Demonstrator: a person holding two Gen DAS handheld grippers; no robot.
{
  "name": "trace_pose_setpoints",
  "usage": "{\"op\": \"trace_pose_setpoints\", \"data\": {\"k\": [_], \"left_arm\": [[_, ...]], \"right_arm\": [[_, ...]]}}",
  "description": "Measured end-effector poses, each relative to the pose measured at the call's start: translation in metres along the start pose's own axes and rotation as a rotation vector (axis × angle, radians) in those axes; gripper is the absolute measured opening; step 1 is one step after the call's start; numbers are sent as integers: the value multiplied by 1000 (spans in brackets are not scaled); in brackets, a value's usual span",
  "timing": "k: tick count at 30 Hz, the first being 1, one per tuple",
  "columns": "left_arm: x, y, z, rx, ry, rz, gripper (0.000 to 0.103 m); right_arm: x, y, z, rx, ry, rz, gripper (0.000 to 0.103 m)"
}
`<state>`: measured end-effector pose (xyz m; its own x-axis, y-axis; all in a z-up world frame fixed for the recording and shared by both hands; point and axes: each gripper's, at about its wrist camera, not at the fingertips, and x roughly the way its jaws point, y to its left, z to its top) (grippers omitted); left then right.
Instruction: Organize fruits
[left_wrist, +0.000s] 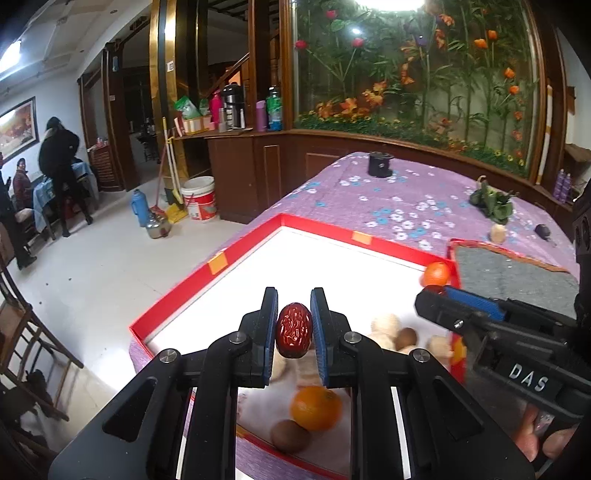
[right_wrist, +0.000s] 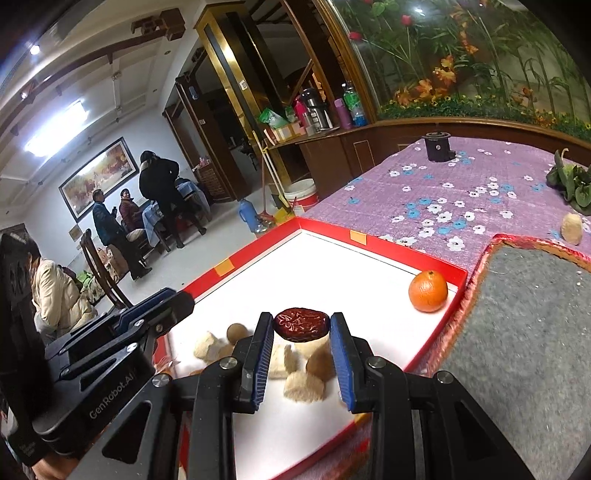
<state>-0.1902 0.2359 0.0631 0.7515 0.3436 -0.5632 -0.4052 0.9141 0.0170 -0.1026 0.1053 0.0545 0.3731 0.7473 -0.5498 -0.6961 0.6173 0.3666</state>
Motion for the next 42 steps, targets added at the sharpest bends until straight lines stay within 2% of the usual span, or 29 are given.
{"op": "trace_pose_setpoints", "data": {"k": [7, 17, 25, 28, 30, 33, 35, 38, 40, 42], "left_arm": [[20, 12, -1, -20, 25, 33, 17], [32, 7, -1, -3, 44, 54, 17], [34, 3, -3, 4, 69, 71, 17], [30, 2, -2, 6, 73, 67, 29], [23, 2, 0, -2, 55, 71, 50], [2, 1, 4, -16, -14, 69, 63], [-11, 0, 7, -20, -49, 72, 67], [-34, 0, 13, -32, -103, 105, 68], [-51, 1, 16, -37, -147, 115, 74], [-68, 1, 19, -27, -180, 95, 83]], "right_arm": [[11, -11, 1, 50, 6, 2, 30], [16, -17, 1, 87, 27, 28, 30], [23, -20, 0, 109, 62, 6, 30], [18, -14, 0, 80, 42, -10, 47], [12, -12, 0, 64, 12, -1, 48], [3, -13, -1, 67, -30, 6, 49], [-4, -17, -1, 83, -52, 5, 48], [-16, -21, -2, 107, -81, 22, 49], [-25, -23, -5, 118, -96, 20, 49], [-38, -25, -7, 126, -105, 22, 49]]}}
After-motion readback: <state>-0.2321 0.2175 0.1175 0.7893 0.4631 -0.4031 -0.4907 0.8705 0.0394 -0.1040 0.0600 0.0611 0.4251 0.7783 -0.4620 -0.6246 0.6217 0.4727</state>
